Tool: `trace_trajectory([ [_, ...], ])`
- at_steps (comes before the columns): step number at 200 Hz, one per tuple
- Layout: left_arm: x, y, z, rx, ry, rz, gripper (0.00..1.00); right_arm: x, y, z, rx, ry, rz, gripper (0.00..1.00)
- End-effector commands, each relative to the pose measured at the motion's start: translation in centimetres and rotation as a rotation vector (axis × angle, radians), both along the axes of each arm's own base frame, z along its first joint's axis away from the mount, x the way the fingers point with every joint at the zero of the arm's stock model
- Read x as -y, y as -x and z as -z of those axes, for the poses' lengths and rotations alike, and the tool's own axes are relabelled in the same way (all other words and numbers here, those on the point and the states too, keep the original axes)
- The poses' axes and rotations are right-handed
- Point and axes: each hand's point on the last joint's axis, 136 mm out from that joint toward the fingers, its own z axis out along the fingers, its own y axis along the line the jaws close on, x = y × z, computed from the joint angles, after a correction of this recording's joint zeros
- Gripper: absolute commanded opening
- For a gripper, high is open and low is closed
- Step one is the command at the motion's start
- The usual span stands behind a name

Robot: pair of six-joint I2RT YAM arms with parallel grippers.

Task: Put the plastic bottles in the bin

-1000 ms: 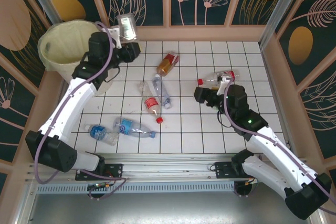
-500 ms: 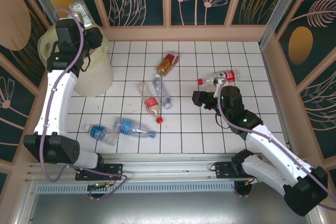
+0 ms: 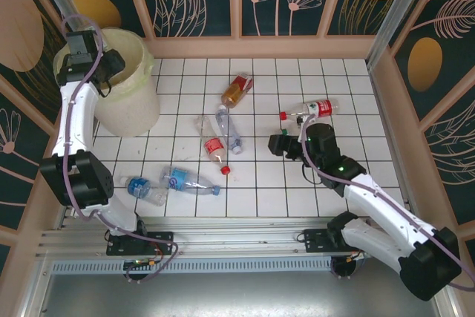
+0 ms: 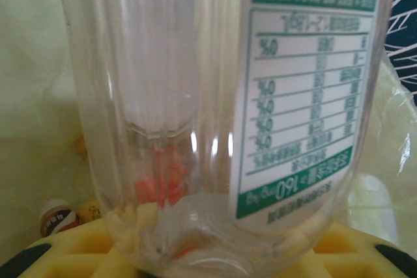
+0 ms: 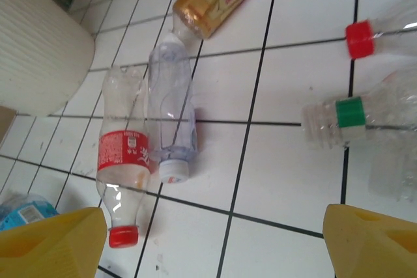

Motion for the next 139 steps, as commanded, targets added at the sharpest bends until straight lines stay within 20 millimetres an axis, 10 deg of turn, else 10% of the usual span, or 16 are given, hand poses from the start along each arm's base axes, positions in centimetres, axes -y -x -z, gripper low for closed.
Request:
trace_trajectory([
  [1, 0.3, -0.2, -0.6, 0.006, 0.004, 0.018, 0.48, -2.1, 0.1, 0.4, -0.016, 0.001, -0.129, 0.87],
  [105, 0.1, 2.6, -4.2, 0.079, -0.041, -0.009, 0.98, -7.7, -4.3, 3.9, -0.035, 0.144, -0.319, 0.75],
  [139, 2.4, 4.9, -7.1, 0.186, -0.043, 0.101, 0.99, -9.6, -6.3, 4.6, -0.049, 0.168, -0.333, 0.76],
])
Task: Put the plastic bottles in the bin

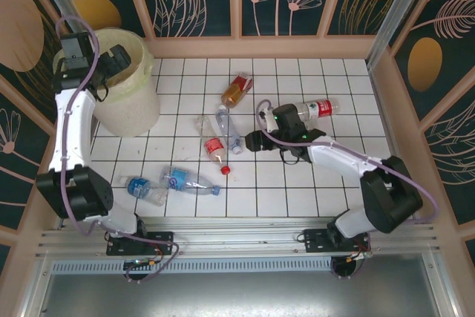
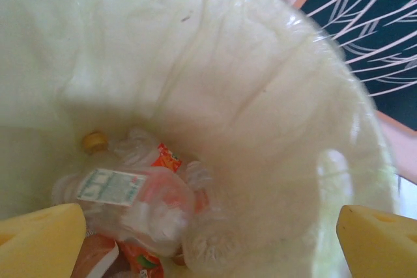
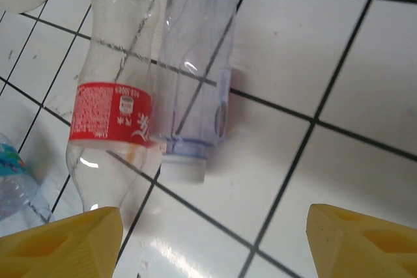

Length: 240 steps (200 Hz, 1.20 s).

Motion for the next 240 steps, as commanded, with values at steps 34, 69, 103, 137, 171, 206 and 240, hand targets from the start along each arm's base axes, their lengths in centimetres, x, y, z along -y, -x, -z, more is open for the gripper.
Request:
trace_trajectory([
  [34, 5.7, 4.7, -5.7, 0.197, -0.035, 0.209, 0.99, -3.0, -4.1, -0.3, 0.051, 0.035, -0.031, 0.76],
  [69, 11.3, 7.5, -4.8, 0.235, 0.017, 0.387, 0.99, -4.2, -5.9, 0.7, 0.029, 0.048, -0.025, 0.76],
  [103, 15.7, 10.9, -3.2, 0.275, 0.085, 0.579, 0.99, -5.6, -6.8, 2.0, 0.012, 0.070, -0.048, 0.76],
  [137, 18.8, 13.1, -1.1, 0.263, 0.166, 0.712, 0.99, -7.5, -6.3, 3.8, -0.007, 0.129, -0.114, 0.76],
  [171, 21.0, 14.0, 1.0, 0.250, 0.270, 0.792, 0.99, -8.1, -5.9, 5.7, -0.024, 0.196, -0.114, 0.76],
  [206, 23.3, 14.3, 2.4, 0.236, 0.335, 0.850, 0.99, -7.8, -5.5, 7.5, -0.031, 0.274, -0.097, 0.72],
  [240, 24.7, 13.9, 3.6, 0.205, 0.346, 0.863, 0.99, -7.6, -5.3, 8.2, -0.039, 0.286, -0.087, 0.69],
])
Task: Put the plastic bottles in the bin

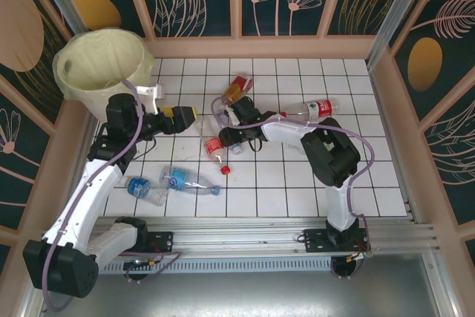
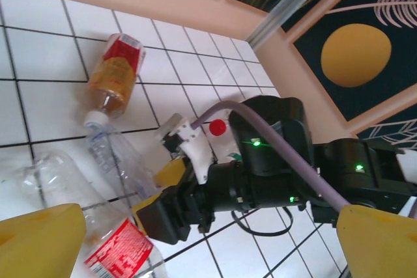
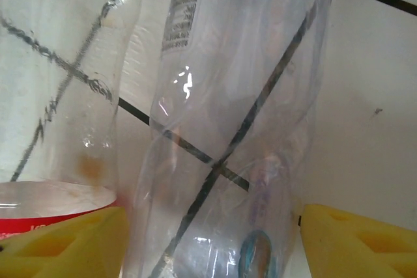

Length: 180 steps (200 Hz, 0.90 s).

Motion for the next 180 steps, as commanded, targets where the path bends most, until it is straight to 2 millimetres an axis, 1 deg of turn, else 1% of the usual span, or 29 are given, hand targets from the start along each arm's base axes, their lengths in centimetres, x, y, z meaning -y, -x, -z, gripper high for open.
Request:
trace_trajectory([
  [1, 1.2, -0.4, -0.7, 0.032, 0.038, 0.024, 0.99, 0.6, -0.2, 0.9, 0.006, 0.048, 0.010, 0.69],
  [30, 2.0, -0.8, 0.6, 0.007, 0.023, 0.025, 0.99, 0.6, 0.1, 1.2, 0.004, 0.048, 0.005, 0.66],
  [60, 2.4, -1.2, 0.9, 0.008, 0.027, 0.026, 0.99, 0.7, 0.3, 1.3, 0.006, 0.046, 0.004, 0.61],
  [74, 2.7, -1.3, 1.2, -0.001, 0.030, 0.031, 0.99, 0.8, 0.2, 1.0, 0.018, 0.039, 0.008, 0.57],
  [88, 3.0, -1.5, 1.6, -0.009, 0.030, 0.036, 0.99, 1.1, 0.2, 0.6, 0.025, 0.024, 0.014, 0.55],
  [113, 3.4, -1.9, 2.7, -0.037, 0.044, 0.035, 0.99, 2.2, 0.1, -0.8, 0.041, -0.021, 0.040, 0.54],
  [121, 3.6, -2.0, 2.9, -0.041, 0.056, 0.041, 0.99, 2.7, 0.2, -1.6, 0.049, -0.048, 0.045, 0.54],
  [153, 5.4, -2.2, 4.4, -0.070, 0.093, 0.068, 0.99, 4.4, 1.2, -4.7, 0.068, -0.170, 0.045, 0.55],
  [180, 7.3, -2.9, 6.4, -0.141, 0.121, 0.076, 0.97, 5.4, 2.4, -7.1, 0.081, -0.250, 0.041, 0.55],
])
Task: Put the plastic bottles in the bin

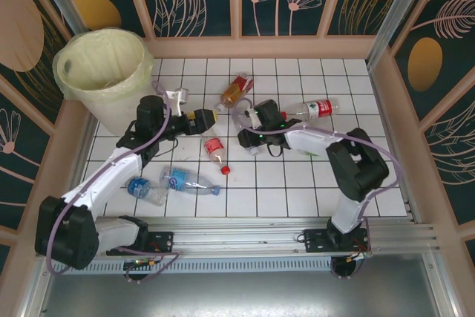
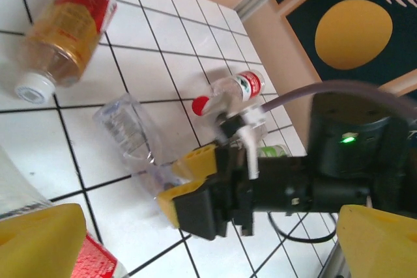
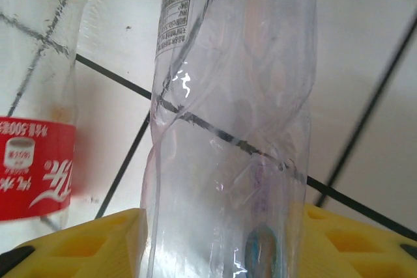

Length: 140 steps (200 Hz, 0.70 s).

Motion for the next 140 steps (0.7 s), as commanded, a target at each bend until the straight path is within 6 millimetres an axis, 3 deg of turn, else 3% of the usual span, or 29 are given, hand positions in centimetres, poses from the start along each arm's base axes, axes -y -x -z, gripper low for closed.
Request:
trace_trajectory([
  [1, 1.8, -0.9, 0.3, -0.015, 0.058, 0.001, 0.96, -0.5, 0.8, -4.4, 0.057, -0.147, -0.030, 0.55],
  [42, 4.9, -1.6, 0.4, -0.033, 0.197, 0.060, 0.92, -0.6, 3.1, -8.4, 0.073, -0.288, -0.090, 0.55],
  [83, 7.0, -2.4, 0.9, -0.052, 0.217, 0.098, 0.91, -0.9, 5.0, -11.7, 0.098, -0.390, -0.156, 0.55],
  [140, 7.7, -2.9, 0.7, -0.080, 0.301, 0.104, 0.86, -1.5, 6.7, -12.2, 0.073, -0.453, -0.222, 0.55],
])
